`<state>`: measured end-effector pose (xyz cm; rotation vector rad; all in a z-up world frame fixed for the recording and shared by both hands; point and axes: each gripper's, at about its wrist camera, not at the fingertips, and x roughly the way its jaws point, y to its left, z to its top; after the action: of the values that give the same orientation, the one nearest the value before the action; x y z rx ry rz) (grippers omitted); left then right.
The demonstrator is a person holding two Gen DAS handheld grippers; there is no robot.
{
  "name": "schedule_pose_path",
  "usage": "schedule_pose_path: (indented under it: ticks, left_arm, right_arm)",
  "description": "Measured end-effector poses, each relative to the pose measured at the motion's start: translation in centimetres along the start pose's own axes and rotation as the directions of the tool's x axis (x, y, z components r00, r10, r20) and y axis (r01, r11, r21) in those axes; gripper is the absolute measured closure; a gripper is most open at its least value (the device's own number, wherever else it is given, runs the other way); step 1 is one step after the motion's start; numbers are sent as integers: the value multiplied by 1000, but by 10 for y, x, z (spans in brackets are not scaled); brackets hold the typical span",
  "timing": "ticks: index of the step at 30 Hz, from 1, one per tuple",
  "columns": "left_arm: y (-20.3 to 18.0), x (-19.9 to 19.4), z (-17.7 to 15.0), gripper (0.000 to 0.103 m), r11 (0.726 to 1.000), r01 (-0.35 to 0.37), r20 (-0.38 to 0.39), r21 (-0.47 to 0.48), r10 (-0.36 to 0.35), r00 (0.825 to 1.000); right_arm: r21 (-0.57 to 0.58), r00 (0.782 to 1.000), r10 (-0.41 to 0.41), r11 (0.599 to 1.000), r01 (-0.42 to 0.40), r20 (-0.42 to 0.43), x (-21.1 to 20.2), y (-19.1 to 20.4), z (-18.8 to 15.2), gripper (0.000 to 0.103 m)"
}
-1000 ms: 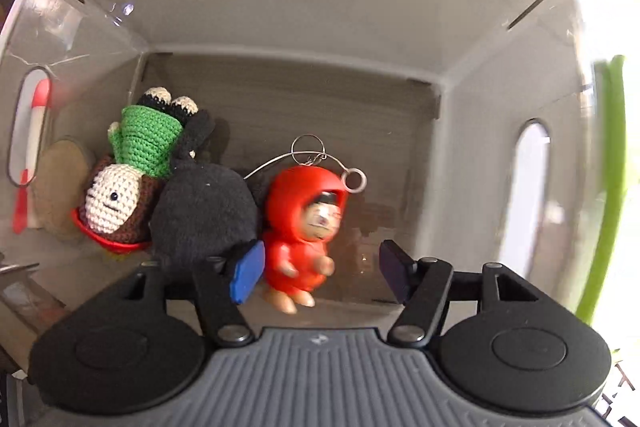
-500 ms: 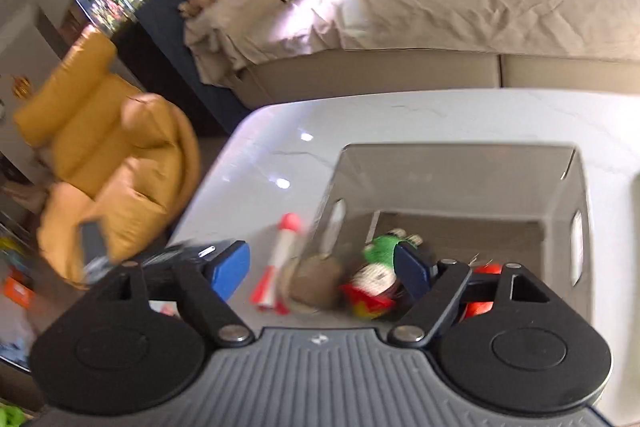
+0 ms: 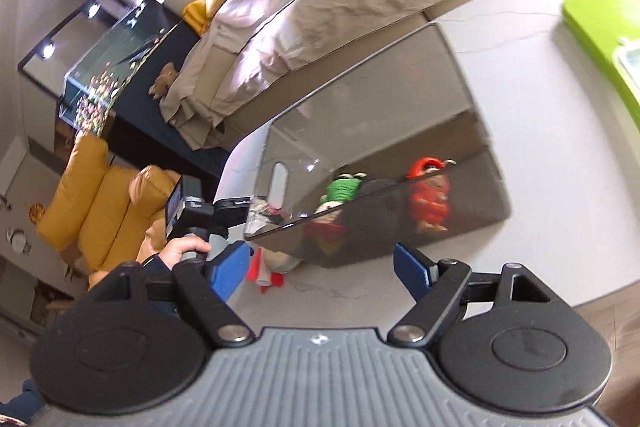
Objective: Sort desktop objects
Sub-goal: 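Grasp the red-and-white toy rocket with the left gripper, then carry the rocket into the grey bin and open the left gripper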
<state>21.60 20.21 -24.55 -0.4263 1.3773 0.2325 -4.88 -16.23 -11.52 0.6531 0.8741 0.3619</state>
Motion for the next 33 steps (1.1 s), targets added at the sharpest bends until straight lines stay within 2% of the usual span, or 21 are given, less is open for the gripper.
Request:
schedule_pose_path:
  ticks: [1,4,6,9,11,14,17,19,21,22,24,25,26,28,31,33]
  left_arm:
    - [3,2,2,64,1000,2,-20,-19,-2,1000]
    - [13,-2,2,66,998,38,-33,-46,-40,999]
    - [18,-20,1,67,997,69,-14,-40,-69,998]
    - [11,-73,-1,68,993,109,59,35,-111,992]
    - [-7,-120,-3,68,983,142,122,120,-157,980]
    - [-54,-191,-9,70,936,189,207,296,-256,944]
    - [-111,-237,-18,70,888,141,282,437,-284,917]
    - [-145,-249,-22,70,855,138,287,499,-314,905]
    - [-184,-241,-30,70,808,142,272,572,-351,896]
    - [-203,-231,-36,70,780,125,262,613,-350,899]
    - [-241,-207,-50,70,717,82,240,692,-336,911]
    - [-258,-190,-58,70,696,73,211,714,-314,926]
    - [-270,-171,-64,70,691,91,164,717,-294,941]
    - [-283,-138,-74,70,704,181,42,687,-287,957]
    - [-294,-92,-86,70,754,328,-139,569,-305,942]
    - [-304,-63,-91,70,778,362,-208,513,-297,932]
  right_arm:
    - [19,1000,2,1000,-2,9,-4,-8,0,22]
    - [89,999,19,996,-23,39,-13,-32,-4,22]
    - [130,998,35,991,-42,52,-17,-46,-7,22]
    - [177,996,56,982,-68,70,-20,-64,-12,21]
    - [206,995,68,975,-81,74,-20,-77,-13,20]
    - [248,994,79,964,-95,73,-15,-88,-15,18]
    - [273,993,102,955,-116,68,-6,-95,-17,18]
    - [274,991,115,953,-131,74,-4,-96,-18,18]
    - [275,989,128,950,-145,81,-2,-98,-19,18]
    - [275,987,134,949,-152,84,-1,-98,-19,18]
    - [276,985,147,947,-167,91,1,-100,-20,17]
    - [284,984,149,944,-171,95,1,-101,-19,17]
    - [296,984,148,940,-171,100,1,-103,-19,17]
    - [315,984,143,934,-171,111,0,-111,-21,17]
    - [338,983,138,925,-172,122,-3,-123,-23,17]
    - [356,984,132,919,-168,123,-3,-131,-24,17]
